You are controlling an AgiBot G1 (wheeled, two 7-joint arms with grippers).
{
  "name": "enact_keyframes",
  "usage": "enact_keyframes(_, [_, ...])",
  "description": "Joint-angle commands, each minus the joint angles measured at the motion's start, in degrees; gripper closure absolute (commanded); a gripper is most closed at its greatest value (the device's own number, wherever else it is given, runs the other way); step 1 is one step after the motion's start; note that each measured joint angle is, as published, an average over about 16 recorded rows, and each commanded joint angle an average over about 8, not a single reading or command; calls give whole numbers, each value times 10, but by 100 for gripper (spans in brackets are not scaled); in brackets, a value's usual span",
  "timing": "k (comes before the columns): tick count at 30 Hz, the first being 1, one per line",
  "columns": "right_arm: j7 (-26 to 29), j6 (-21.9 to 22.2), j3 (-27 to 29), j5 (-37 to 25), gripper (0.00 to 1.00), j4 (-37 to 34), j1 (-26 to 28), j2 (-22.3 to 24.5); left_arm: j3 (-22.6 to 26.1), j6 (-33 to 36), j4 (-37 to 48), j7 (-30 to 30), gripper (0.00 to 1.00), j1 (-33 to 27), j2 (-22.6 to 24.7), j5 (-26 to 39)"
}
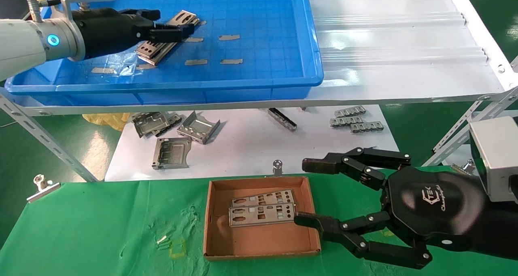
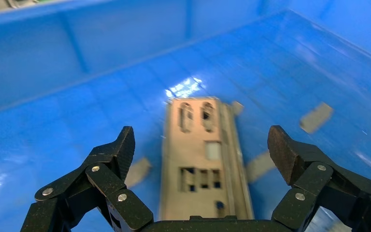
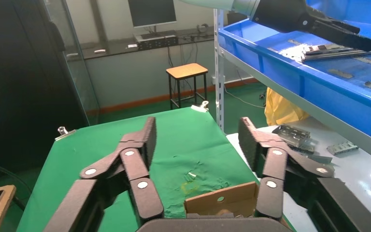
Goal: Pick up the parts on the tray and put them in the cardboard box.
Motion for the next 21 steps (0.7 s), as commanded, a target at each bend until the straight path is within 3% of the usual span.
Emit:
enact_keyframes(1, [0,0,0,0,0,0,0,0,-2,-11,2,0,4,1,1,-3])
enact_keyframes(3, [0,0,0,0,0,0,0,0,-3,-18,2,0,23,2,2,-5])
enact_keyframes(8, [0,0,0,0,0,0,0,0,-5,-23,4,-3,86,4,5,-7])
enact_keyframes(9, [0,0,0,0,0,0,0,0,-5,-23,4,-4,94,4,5,-7])
enact_keyframes(11, [0,0,0,0,0,0,0,0,-5,-23,4,-5,100,5,5,-8])
enact_keyframes(21, [0,0,0,0,0,0,0,0,-5,-27,3,-4,100,6,6,-8])
